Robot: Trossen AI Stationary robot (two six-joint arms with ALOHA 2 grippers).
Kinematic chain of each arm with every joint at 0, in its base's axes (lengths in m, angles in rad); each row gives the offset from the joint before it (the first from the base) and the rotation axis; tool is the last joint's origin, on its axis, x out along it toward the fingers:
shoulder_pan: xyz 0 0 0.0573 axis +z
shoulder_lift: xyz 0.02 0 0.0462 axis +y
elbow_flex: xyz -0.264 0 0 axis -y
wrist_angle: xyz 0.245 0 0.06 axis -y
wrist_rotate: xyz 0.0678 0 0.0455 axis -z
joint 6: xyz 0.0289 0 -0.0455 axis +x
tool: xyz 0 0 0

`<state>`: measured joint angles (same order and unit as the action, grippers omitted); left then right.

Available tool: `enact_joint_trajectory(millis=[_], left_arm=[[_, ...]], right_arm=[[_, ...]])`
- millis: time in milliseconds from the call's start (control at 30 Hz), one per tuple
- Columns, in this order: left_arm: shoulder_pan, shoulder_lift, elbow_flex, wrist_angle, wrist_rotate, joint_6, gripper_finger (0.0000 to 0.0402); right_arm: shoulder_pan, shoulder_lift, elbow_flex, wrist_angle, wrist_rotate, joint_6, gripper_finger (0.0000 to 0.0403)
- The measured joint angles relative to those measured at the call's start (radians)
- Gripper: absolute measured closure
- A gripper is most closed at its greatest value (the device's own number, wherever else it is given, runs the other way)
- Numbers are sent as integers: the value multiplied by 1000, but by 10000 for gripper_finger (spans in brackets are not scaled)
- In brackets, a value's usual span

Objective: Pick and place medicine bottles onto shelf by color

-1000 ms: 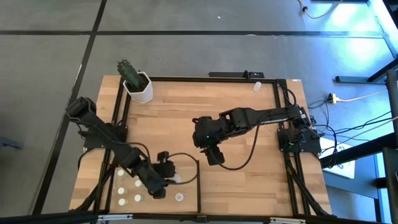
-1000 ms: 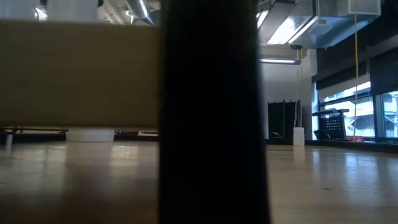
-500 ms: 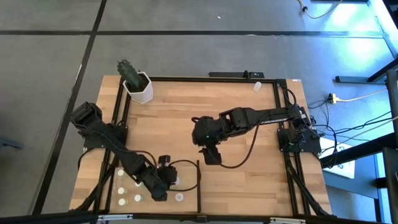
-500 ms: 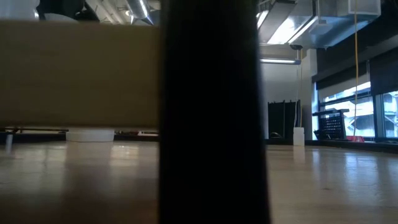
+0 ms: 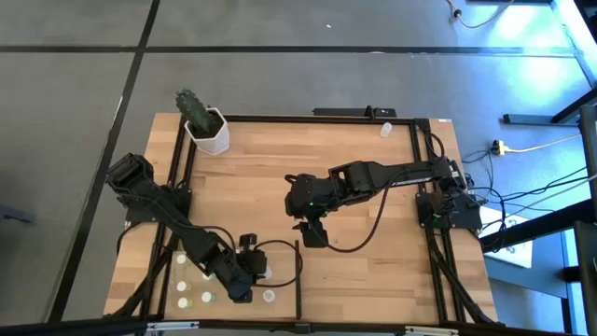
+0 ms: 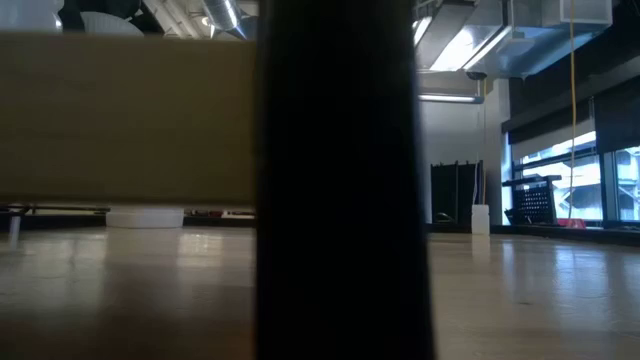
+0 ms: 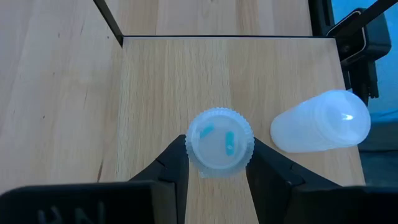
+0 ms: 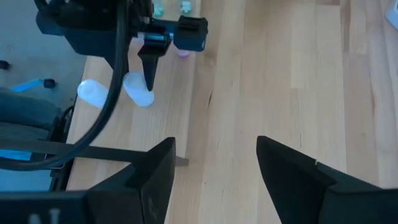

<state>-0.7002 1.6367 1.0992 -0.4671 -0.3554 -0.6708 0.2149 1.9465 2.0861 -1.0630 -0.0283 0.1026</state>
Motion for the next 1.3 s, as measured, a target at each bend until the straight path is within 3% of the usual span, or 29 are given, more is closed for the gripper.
enact_joint_trajectory(millis=[567, 1300], left_arm=[[13, 15, 0, 53, 16, 0, 275], [13, 13, 0, 79, 40, -10, 160]], right_arm=[[0, 0, 0, 27, 0, -3, 177], [0, 0, 0, 27, 0, -3, 177]])
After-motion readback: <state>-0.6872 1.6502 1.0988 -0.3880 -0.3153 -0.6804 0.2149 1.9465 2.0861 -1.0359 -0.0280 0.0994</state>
